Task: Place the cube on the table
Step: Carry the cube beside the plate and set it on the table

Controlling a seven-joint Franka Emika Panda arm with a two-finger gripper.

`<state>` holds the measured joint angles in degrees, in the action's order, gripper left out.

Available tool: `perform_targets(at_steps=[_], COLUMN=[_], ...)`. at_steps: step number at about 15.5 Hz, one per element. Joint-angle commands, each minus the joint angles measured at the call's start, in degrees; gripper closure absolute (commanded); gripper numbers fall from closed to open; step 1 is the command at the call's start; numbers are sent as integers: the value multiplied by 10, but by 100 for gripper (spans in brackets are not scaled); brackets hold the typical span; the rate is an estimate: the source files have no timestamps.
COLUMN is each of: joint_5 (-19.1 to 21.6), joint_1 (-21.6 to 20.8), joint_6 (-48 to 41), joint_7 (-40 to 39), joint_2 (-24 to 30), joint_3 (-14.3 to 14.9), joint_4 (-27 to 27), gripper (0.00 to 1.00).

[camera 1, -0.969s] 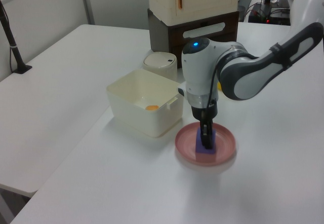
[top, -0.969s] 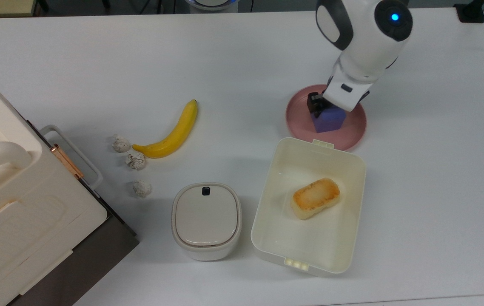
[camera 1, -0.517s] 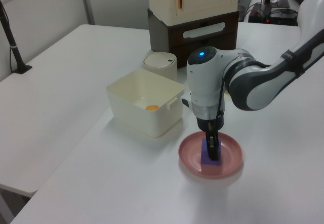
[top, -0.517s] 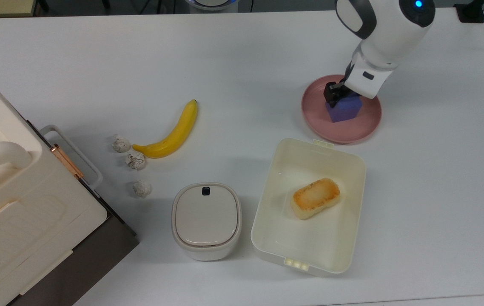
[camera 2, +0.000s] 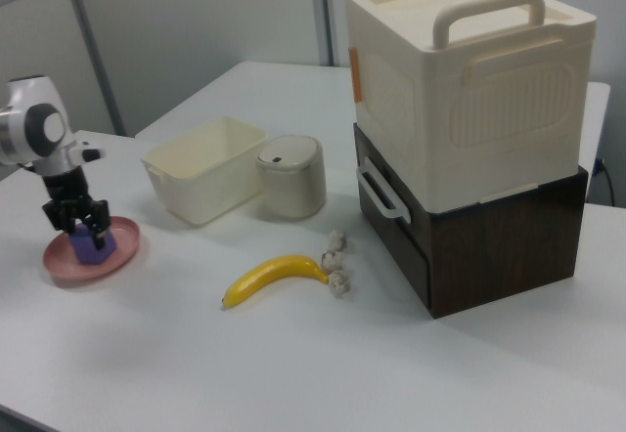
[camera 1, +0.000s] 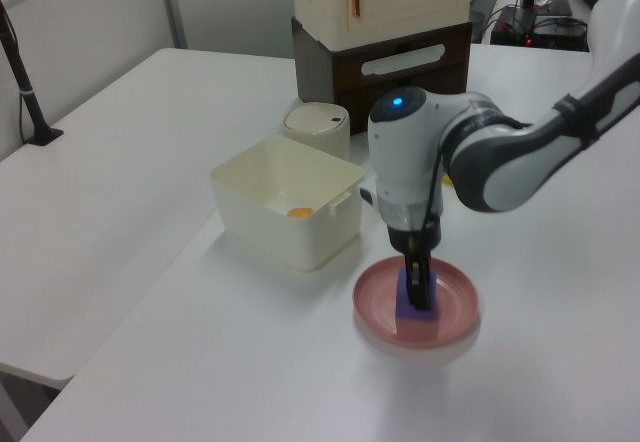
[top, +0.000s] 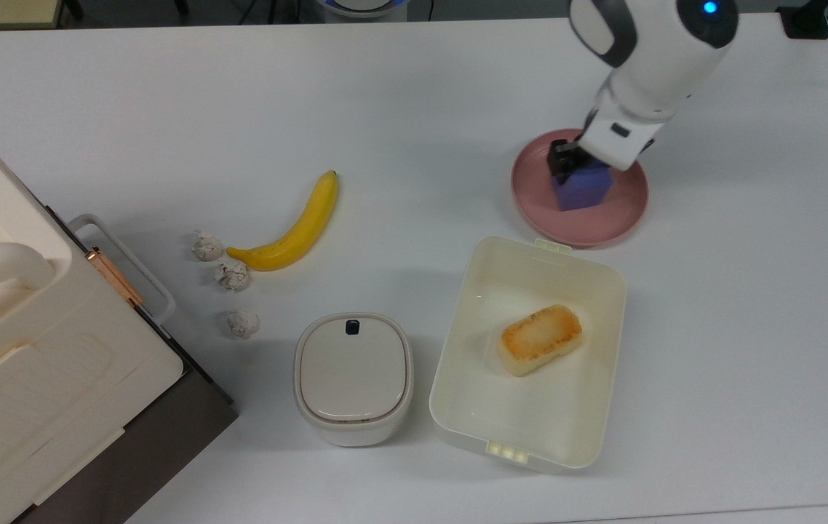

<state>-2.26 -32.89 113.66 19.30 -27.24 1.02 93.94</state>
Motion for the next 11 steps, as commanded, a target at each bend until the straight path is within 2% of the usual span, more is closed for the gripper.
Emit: perform_targets(at_steps=[1, 4, 7, 9, 11], joint_5=[6, 5, -3, -40, -45], joint_1=[59, 104, 147, 160, 184], joint_6=[-35, -60, -63, -60, -56], joint_7=[-39, -79, -108, -122, -124], joint_2=[54, 74, 70, 46, 39], joint_3=[5, 5, 5, 5, 5], joint_4=[16, 7, 8, 12, 11], gripper=[100, 100, 100, 100, 100])
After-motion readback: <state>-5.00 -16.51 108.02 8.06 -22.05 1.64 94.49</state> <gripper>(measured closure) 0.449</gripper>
